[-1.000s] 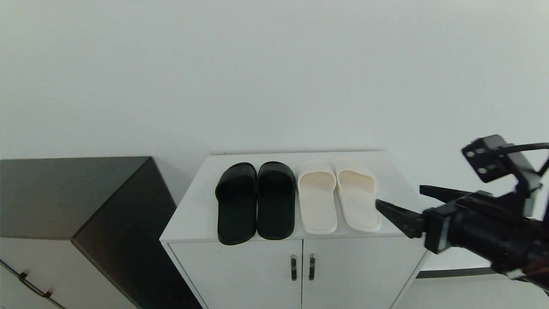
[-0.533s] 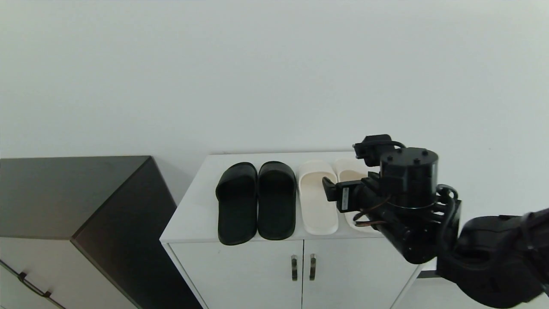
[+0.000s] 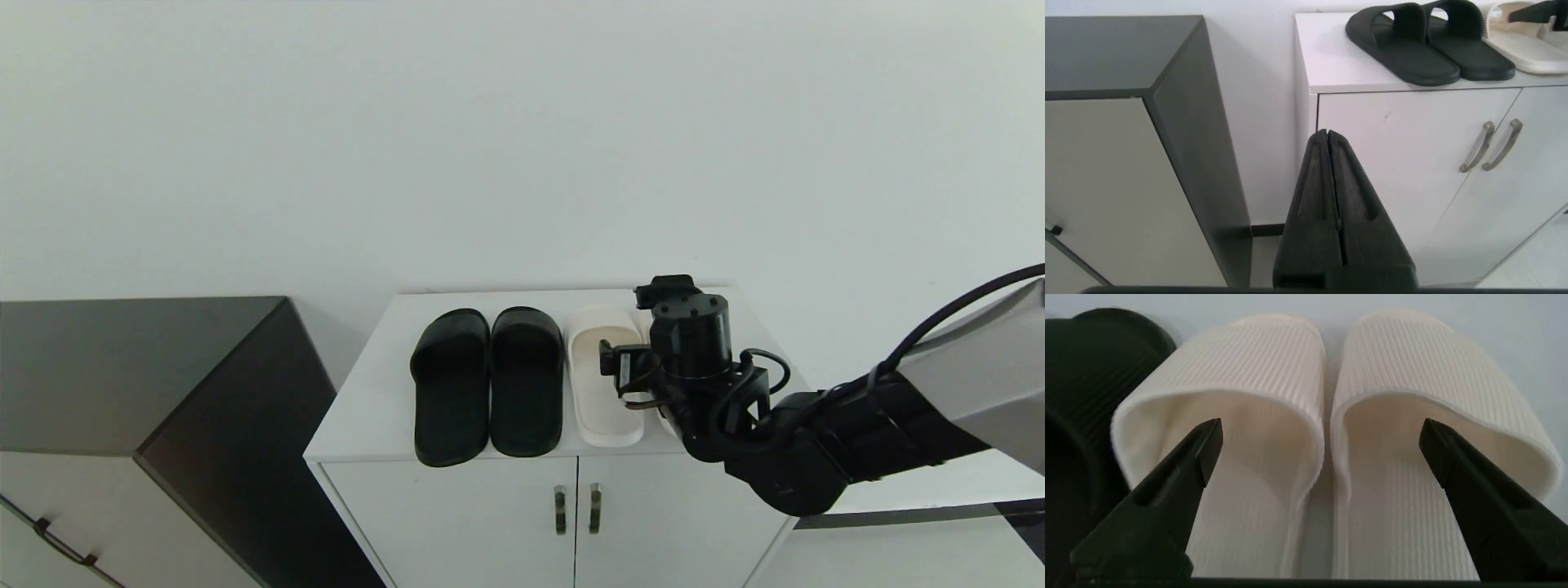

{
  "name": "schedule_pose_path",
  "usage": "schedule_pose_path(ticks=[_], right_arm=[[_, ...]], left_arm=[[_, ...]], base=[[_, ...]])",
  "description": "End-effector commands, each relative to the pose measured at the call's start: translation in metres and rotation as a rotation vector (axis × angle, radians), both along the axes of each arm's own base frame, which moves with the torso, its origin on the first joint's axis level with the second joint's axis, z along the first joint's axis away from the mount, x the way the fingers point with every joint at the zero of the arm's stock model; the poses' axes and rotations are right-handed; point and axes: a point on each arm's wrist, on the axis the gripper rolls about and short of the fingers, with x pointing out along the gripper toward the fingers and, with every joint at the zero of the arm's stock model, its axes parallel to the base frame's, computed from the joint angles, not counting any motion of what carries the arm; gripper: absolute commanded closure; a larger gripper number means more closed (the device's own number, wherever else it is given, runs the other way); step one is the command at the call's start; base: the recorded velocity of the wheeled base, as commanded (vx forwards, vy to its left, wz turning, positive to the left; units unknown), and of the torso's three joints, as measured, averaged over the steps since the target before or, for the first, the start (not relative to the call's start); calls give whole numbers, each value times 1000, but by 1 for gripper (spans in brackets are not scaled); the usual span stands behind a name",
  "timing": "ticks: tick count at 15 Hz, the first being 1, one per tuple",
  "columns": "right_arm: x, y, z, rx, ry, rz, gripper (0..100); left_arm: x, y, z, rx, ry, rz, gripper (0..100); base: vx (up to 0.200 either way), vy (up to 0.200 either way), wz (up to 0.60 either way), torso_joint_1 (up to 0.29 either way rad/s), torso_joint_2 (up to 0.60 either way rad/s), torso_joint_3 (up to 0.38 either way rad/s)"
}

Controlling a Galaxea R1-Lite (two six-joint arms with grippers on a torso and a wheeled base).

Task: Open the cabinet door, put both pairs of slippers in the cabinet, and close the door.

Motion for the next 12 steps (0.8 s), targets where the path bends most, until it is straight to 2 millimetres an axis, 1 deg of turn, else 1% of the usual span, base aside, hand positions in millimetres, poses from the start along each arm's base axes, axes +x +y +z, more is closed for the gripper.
schedule_pose_path(ticks=[1, 2, 3, 4, 5, 10, 12], right_arm=[[21, 4, -14, -5, 7, -24, 0], [27, 3, -15, -2, 4, -34, 0], [39, 1, -20, 1, 2, -52, 0], [44, 0, -21, 4, 0, -55, 0], [45, 1, -20, 10, -3, -46, 100], [47, 2, -14, -24, -23, -31, 100], [42, 0, -3, -25, -40, -33, 100]], left_arm=[[0, 0, 0, -1, 0, 0, 100], [0, 0, 0, -1, 0, 0, 100], [0, 0, 0, -1, 0, -2, 100], [0, 0, 0, -1, 0, 0, 100], [0, 0, 0, -1, 0, -2, 100], [0, 0, 0, 2, 0, -5, 100], [0, 0, 0, -1, 0, -5, 100]], base=[[0, 0, 0, 0, 0, 0], [0, 0, 0, 0, 0, 0], [0, 0, 0, 0, 0, 0], [0, 0, 0, 0, 0, 0], [0, 0, 0, 0, 0, 0], [0, 0, 0, 0, 0, 0], [0, 0, 0, 0, 0, 0]])
